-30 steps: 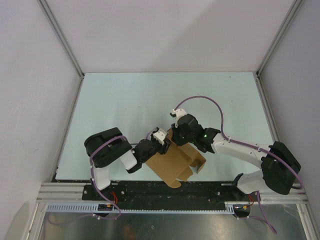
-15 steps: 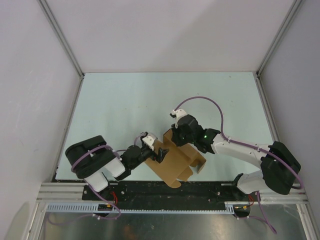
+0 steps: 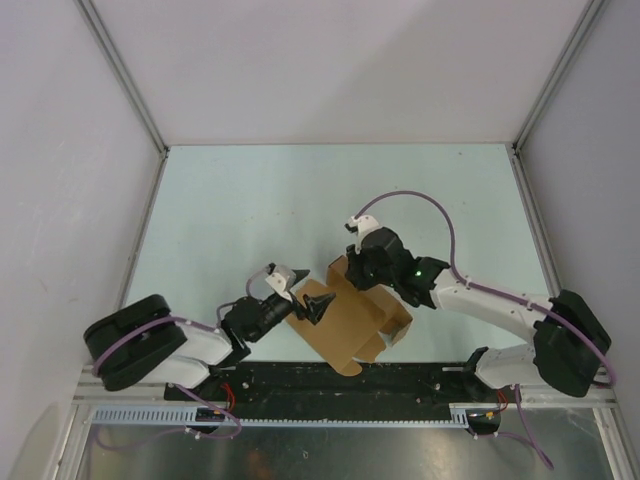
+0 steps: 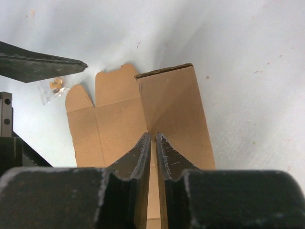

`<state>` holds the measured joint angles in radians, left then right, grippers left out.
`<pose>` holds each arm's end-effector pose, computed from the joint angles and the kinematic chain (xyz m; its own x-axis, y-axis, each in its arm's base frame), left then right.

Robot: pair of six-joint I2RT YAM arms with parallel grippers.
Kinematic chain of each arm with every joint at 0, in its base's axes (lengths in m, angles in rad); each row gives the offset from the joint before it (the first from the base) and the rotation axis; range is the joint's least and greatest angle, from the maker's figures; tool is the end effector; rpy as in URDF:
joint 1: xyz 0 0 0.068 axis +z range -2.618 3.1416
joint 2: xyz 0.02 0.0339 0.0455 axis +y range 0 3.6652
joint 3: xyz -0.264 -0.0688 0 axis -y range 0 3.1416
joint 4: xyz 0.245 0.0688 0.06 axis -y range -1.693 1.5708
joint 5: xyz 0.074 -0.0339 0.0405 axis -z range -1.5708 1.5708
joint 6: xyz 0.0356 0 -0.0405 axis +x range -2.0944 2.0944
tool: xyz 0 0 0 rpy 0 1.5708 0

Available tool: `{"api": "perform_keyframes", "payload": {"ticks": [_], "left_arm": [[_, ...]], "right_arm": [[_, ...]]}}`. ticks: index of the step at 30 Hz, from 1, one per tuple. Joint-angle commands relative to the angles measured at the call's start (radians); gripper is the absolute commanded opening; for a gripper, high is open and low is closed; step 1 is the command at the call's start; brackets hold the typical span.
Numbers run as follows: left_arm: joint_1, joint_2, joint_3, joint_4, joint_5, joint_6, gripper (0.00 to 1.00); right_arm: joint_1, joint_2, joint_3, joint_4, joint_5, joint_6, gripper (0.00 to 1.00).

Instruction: Fold the paper box

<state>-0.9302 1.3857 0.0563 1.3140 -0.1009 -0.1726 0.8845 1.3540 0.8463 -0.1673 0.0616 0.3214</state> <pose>0.1210 -0.1563 0.1478 -0.1357 -0.1038 -0.9853 0.7249 0.6675 -0.1702 0.1867 0.2245 0.2362 -0.6100 -0.2471 -0.7529 -0.5786 0.7881 0.2101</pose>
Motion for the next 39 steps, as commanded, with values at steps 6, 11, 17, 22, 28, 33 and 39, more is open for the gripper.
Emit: {"api": "perform_keyframes", "payload": {"ticks": [6,11,17,22,28,33,39], "left_arm": [[-0.009,-0.379,0.046,-0.185,-0.016,0.013,1.0],[0.013,-0.429,0.221,-0.456,-0.068,0.048,1.0],[0.103,-0.24,0.448,-0.618,0.062,0.004,0.99],[0.209,-0.122,0.548,-0.628,0.227,-0.061,1.0],[0.218,-0.1,0.6,-0.661,0.25,-0.048,1.0],[0.22,-0.099,0.609,-0.67,0.267,-0.039,1.0],[0.222,-0.119,0.597,-0.671,0.274,-0.036,1.0]], "right_arm": [[-0.065,-0.203,0.022,-0.075,0.007,0.011,0.34],[-0.085,-0.274,0.023,-0.181,0.15,0.129,0.42],[-0.094,-0.311,0.022,-0.44,0.274,0.275,0.5],[-0.094,-0.358,0.022,-0.595,0.293,0.358,0.56],[-0.091,-0.443,0.02,-0.791,0.287,0.539,0.58],[-0.03,-0.464,0.007,-0.819,0.248,0.532,0.5],[0.002,-0.421,-0.024,-0.764,0.303,0.455,0.4]]}}
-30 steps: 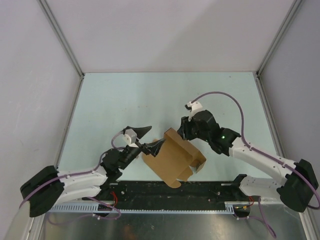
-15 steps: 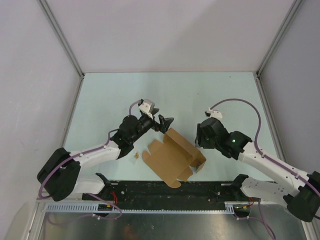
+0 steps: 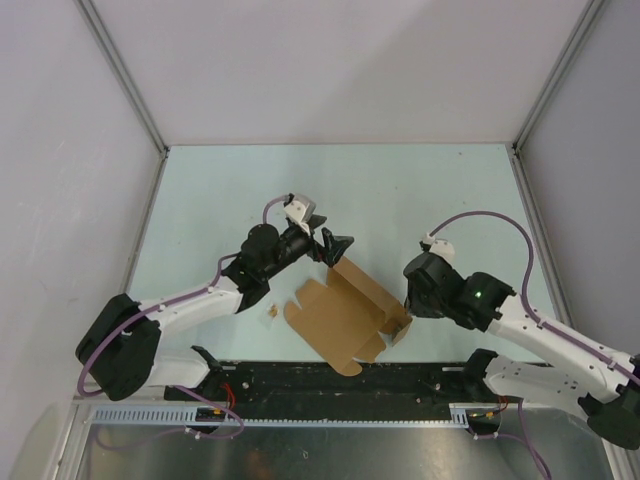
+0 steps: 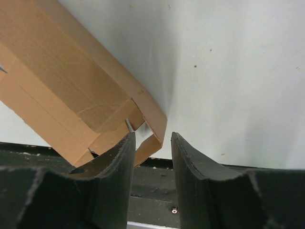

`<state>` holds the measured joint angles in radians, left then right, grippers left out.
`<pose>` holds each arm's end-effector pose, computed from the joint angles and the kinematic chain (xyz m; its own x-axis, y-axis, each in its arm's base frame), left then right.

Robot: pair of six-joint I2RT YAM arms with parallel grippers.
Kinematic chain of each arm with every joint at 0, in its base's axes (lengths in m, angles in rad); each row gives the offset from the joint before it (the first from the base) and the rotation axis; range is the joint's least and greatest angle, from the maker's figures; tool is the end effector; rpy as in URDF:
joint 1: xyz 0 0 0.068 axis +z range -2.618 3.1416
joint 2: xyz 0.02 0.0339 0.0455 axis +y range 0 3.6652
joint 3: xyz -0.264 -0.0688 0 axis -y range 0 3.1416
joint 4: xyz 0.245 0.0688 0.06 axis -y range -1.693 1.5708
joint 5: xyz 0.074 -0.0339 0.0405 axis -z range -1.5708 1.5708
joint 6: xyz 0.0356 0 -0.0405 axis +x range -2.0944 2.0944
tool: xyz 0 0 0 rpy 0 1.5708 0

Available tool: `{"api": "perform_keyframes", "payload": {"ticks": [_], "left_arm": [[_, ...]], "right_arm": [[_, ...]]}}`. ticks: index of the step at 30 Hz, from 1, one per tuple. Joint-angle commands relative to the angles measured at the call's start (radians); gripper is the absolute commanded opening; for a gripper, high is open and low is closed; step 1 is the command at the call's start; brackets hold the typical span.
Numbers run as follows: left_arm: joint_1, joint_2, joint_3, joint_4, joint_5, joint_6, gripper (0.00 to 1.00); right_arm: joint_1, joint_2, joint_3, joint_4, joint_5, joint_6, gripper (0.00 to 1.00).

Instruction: Fold the paper box

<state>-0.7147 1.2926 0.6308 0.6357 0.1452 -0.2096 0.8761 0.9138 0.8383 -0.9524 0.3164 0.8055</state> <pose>0.2133 -0.1919 0.2613 -0.1769 -0.1190 -0.9770 0.7371 0.6418 -0.2117 0.1130 0.1184 0.2716 -0.8320 0.0721 -0.5500 -0.0392 0.9814 0.1880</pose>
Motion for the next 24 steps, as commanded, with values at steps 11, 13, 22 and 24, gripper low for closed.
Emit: {"api": "perform_keyframes", "payload": {"ticks": [11,13,22,24], "left_arm": [[0.02,-0.053,-0.011,-0.001,0.033,-0.005,1.0],[0.02,-0.056,-0.013,-0.001,0.034,-0.007,1.0],[0.021,-0.065,-0.019,-0.001,0.039,-0.024,1.0],[0.021,-0.067,-0.022,-0.001,0.037,-0.034,0.99]], "right_arm": [[-0.006,0.079,-0.044,0.03,0.035,0.11,0.5],[-0.002,0.068,-0.045,0.014,0.026,0.153,0.52],[0.032,0.045,-0.05,-0.066,0.009,0.372,0.55],[0.063,0.043,-0.061,-0.091,0.016,0.421,0.55]]}}
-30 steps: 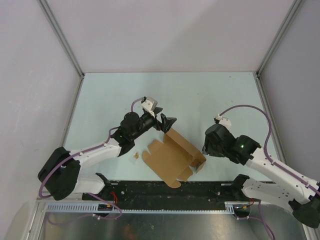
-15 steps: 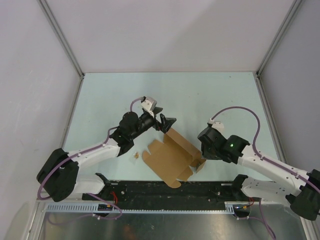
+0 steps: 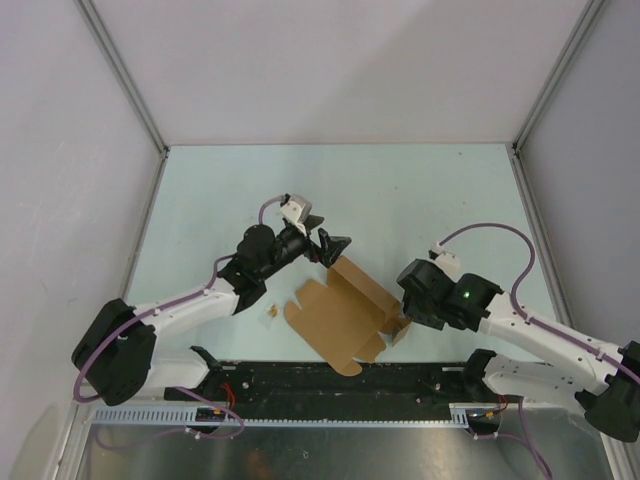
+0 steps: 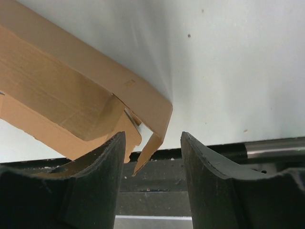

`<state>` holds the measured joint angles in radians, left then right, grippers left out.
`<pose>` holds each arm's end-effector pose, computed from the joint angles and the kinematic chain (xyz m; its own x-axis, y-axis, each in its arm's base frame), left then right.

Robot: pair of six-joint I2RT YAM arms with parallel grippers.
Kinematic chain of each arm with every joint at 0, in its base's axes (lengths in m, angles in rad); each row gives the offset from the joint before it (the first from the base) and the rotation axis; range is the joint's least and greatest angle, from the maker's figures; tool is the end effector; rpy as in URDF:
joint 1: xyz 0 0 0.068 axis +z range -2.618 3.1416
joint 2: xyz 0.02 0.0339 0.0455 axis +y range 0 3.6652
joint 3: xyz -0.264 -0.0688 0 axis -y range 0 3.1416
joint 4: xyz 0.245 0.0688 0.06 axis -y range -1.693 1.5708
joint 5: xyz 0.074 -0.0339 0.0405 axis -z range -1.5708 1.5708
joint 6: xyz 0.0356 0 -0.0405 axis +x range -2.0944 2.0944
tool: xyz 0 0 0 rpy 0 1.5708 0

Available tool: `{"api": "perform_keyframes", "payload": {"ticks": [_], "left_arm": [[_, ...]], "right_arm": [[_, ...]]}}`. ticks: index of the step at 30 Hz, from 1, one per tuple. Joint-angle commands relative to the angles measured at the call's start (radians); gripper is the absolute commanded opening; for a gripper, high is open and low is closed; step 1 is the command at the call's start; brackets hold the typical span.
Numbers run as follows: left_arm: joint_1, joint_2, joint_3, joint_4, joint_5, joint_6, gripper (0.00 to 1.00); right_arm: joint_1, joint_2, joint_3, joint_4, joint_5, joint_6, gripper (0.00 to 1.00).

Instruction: Fold the paper box

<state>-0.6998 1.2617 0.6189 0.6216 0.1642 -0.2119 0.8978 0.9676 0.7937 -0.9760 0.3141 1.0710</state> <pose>0.2111 -0.1853 0.2638 -0.1758 -0.1232 -0.9767 0.7400 0.6378 -0.2137 0.1121 0.1229 0.2492 -0.8563 0.2649 -0.4433 0.1806 0.9578 0.2235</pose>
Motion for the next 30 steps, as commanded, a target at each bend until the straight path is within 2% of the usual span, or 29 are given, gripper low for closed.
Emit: {"api": "perform_keyframes", "payload": {"ticks": [1,8,11,20,28,30], "left_arm": [[0.005,-0.038,-0.011,0.013,0.018,-0.035,1.0],[0.006,-0.041,-0.018,0.013,0.02,-0.031,1.0],[0.006,-0.041,-0.021,0.013,0.014,-0.026,1.0],[0.01,-0.039,-0.021,0.013,0.008,-0.014,1.0],[0.014,-0.038,-0.028,0.013,0.008,-0.009,1.0],[0.016,-0.042,-0.033,0.013,0.006,-0.007,1.0]], "right_arm": [[0.053,-0.015,-0.019,-0.075,0.023,0.217,0.55],[0.147,-0.04,-0.059,-0.081,0.051,0.406,0.49],[0.155,-0.044,-0.093,-0.044,0.048,0.434,0.43],[0.151,-0.006,-0.12,0.019,0.062,0.402,0.28],[0.136,0.01,-0.119,0.046,0.154,0.275,0.15],[0.11,0.002,-0.119,0.063,0.169,0.227,0.1]]}}
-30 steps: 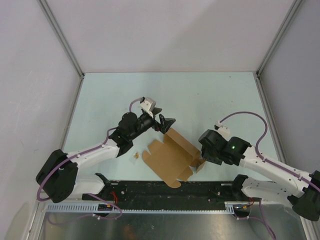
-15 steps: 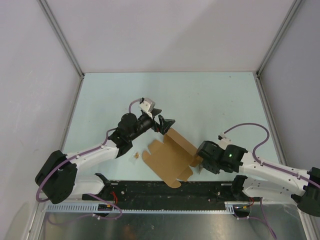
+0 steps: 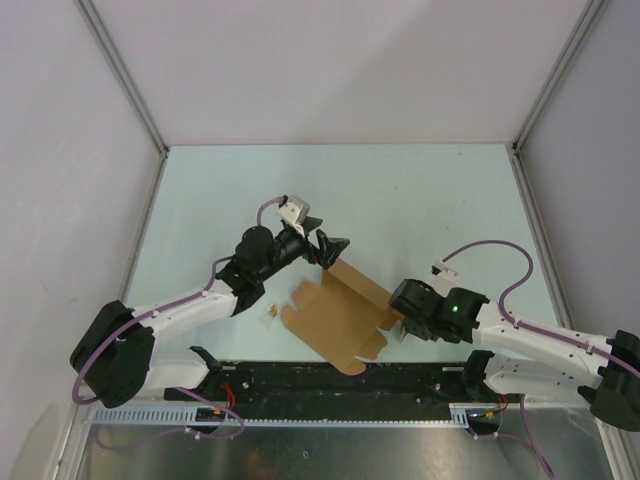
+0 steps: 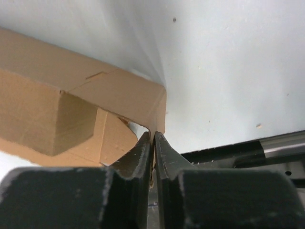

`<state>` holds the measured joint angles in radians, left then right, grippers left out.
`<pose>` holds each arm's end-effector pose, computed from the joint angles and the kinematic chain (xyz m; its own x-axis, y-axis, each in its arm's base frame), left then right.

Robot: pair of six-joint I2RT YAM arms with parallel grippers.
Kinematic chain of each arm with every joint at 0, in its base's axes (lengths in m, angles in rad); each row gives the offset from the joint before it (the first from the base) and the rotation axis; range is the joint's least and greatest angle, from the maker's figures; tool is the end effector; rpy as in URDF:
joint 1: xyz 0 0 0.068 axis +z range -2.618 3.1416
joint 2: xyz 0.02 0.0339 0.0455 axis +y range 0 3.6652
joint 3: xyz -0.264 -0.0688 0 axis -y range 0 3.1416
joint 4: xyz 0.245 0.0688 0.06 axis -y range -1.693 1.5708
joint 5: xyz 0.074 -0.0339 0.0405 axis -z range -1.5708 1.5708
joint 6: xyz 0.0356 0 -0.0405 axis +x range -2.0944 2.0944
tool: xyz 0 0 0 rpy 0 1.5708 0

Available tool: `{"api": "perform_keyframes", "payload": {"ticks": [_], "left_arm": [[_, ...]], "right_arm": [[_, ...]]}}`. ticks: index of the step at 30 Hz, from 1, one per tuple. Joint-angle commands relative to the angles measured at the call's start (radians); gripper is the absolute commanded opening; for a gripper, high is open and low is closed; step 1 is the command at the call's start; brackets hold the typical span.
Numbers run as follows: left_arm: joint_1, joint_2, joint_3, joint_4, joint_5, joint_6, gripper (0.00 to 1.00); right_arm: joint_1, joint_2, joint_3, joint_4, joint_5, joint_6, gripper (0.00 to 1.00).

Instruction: Fold the paper box

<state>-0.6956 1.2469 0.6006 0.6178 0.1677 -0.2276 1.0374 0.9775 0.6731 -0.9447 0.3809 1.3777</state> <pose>0.2086 -0.1819 0.2610 -0.1928 -0.1289 -0.9727 0.7354 0.6373 -0.2302 0.0917 0.1293 0.2146 -0.8184 0.4058 -0.4068 0.3315 0.9117 0.2426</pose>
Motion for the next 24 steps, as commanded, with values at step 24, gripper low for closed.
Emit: {"api": "perform_keyframes", "payload": {"ticks": [24], "left_arm": [[0.038,-0.153,-0.055,-0.043,0.052,0.034,1.0]], "right_arm": [[-0.39,0.314,0.236,0.402,-0.16,-1.094,0.06]]}}
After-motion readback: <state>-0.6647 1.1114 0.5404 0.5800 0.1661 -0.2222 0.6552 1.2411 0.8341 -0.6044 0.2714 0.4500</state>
